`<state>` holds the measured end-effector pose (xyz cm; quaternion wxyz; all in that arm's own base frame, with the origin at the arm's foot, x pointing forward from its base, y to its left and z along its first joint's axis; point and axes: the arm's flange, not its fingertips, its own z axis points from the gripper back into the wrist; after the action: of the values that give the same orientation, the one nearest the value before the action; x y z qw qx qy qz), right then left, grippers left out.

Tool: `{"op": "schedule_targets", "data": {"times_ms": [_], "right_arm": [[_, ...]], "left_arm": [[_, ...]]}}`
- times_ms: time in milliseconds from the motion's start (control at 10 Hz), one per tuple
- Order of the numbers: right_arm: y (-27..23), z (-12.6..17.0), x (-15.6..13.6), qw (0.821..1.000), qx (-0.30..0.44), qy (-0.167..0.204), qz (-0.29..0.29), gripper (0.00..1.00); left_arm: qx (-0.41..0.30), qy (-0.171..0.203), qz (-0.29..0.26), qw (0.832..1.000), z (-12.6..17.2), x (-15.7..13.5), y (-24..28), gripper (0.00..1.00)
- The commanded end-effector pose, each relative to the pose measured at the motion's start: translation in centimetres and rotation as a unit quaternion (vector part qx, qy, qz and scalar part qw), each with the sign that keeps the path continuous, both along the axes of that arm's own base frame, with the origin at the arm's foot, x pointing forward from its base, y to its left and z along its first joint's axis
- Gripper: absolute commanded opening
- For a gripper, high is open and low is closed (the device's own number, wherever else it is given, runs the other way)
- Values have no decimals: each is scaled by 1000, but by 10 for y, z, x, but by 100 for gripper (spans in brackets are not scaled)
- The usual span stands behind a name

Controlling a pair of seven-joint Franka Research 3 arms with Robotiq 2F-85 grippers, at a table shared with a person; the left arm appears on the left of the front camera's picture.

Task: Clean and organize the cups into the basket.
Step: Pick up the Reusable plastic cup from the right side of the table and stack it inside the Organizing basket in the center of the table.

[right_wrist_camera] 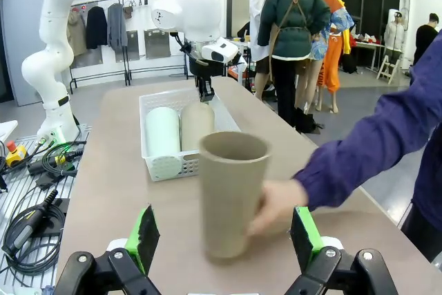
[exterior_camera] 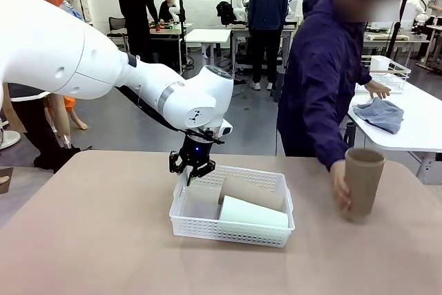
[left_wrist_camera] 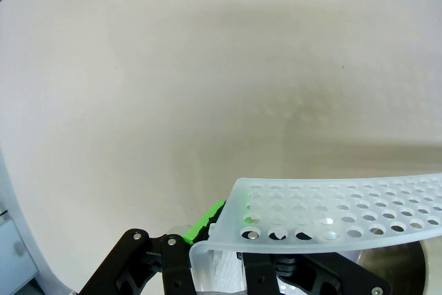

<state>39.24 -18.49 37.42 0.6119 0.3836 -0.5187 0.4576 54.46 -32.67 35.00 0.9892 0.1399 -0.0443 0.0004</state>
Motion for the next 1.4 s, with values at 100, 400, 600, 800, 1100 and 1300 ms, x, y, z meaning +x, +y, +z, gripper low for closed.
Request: {"op": "schedule_targets", "data": {"times_ms": [100, 400, 600, 800, 1100, 1300], "right_arm": [[5, 0, -6, 1000, -1, 0, 0, 100], [5, 0, -6, 1000, -1, 0, 0, 100], [5, 0, -6, 1000, -1, 0, 0, 100], [0, 0, 0, 1000, 0, 0, 0, 100], [9, -54, 0, 999, -36, 27, 27, 100], [16, -81, -11, 997, -43, 43, 48, 100]], "left_arm": [[6, -2, -2, 1000, 0, -1, 3, 0], [6, -2, -2, 1000, 0, -1, 3, 0], [6, -2, -2, 1000, 0, -1, 3, 0], [6, -2, -2, 1000, 0, -1, 3, 0], [6, -2, -2, 1000, 0, -1, 3, 0], [6, -2, -2, 1000, 0, -1, 3, 0]]}}
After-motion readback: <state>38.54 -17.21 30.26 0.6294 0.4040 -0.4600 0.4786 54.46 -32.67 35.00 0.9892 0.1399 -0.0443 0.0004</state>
